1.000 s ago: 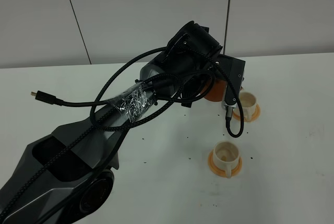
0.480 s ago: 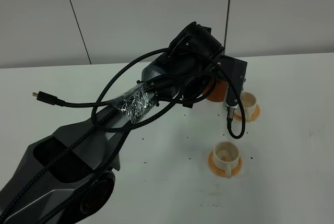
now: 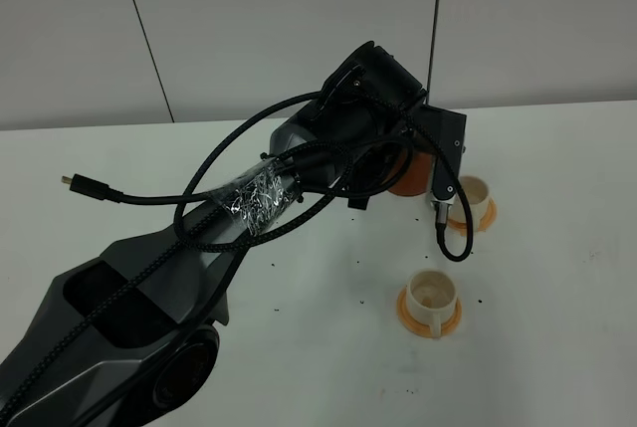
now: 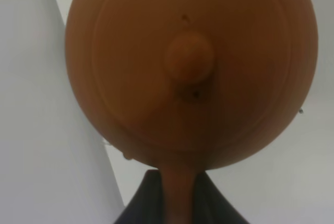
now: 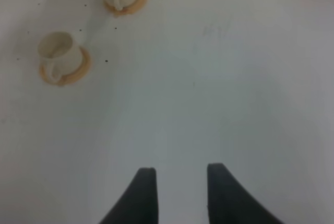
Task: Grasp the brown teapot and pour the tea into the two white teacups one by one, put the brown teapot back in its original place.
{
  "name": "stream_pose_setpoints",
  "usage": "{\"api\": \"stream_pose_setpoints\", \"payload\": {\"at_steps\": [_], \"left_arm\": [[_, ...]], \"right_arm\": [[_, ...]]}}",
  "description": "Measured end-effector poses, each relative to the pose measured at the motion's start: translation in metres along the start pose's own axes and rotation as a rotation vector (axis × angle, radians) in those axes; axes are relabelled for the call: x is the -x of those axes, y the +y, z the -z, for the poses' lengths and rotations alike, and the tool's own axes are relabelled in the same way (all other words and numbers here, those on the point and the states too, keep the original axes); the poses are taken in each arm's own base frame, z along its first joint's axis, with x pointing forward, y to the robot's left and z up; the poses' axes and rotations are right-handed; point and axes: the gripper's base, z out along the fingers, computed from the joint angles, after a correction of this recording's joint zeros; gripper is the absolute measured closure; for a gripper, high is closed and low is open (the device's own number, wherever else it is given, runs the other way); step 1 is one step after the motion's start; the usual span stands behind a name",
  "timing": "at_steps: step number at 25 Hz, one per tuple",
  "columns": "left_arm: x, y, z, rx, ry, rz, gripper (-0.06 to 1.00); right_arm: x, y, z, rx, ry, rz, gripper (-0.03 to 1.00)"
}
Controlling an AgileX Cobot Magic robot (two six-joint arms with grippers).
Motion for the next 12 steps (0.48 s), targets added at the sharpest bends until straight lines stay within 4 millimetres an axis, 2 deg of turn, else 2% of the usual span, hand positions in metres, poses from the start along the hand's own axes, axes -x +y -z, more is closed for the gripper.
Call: {"api": "stream_pose_setpoints", "payload": {"at_steps": [12], "left_arm": [[-0.0031, -0.0015, -0.0002, -0.017, 0.030, 0.043, 0.78]], "right_arm": [[0.0000, 0.0000, 0.0000, 0.000, 0.000, 0.000, 0.73]]}}
